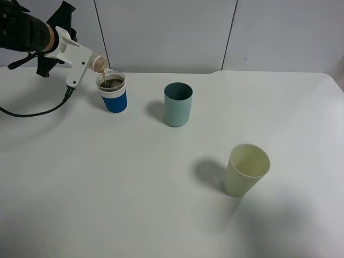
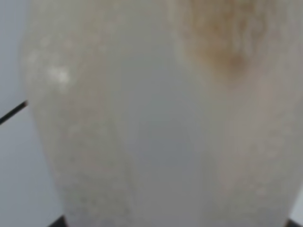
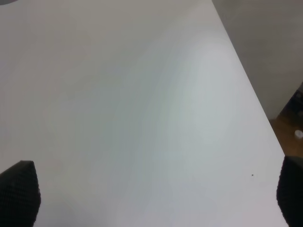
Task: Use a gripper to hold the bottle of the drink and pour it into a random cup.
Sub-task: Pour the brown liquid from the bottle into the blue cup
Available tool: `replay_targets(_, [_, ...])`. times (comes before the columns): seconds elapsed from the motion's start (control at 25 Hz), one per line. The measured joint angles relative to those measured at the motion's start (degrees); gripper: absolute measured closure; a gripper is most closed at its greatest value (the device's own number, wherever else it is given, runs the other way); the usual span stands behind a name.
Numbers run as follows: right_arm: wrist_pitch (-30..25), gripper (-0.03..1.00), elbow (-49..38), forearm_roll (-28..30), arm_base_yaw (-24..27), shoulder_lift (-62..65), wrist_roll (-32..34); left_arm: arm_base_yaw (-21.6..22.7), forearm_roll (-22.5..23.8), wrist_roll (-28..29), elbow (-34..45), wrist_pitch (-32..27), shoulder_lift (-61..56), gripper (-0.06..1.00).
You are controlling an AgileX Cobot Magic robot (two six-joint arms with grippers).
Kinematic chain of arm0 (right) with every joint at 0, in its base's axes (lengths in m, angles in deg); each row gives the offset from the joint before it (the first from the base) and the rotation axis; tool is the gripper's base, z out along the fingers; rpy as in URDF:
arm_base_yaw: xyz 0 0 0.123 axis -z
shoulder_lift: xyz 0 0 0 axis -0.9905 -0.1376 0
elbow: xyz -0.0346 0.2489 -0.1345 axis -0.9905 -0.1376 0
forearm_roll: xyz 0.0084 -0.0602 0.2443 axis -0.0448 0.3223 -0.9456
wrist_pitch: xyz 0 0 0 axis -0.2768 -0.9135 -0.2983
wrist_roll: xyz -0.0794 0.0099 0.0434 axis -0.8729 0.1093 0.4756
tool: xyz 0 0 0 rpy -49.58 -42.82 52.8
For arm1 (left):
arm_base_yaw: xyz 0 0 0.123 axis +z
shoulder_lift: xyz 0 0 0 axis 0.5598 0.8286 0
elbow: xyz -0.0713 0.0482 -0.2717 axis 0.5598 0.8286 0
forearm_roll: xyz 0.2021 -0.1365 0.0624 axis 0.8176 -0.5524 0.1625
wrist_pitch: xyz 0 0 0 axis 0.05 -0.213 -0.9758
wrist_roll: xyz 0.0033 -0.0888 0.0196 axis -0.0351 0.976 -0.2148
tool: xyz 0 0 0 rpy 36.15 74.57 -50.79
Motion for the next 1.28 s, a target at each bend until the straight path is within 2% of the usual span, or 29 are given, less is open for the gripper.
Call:
replay_targets(0.44, [0.00,-0.03,0.00,0.00,0.00,0.00,0.00,-0.22,3.47,-0.81,-1.25,-0.62,0.00,0.62])
replay_targets(1.28, [0.00,-0.03,0.00,0.00,0.00,0.00,0.00,-2.04,3.66,-0.81,-1.31,-3.11,0.00,0.62])
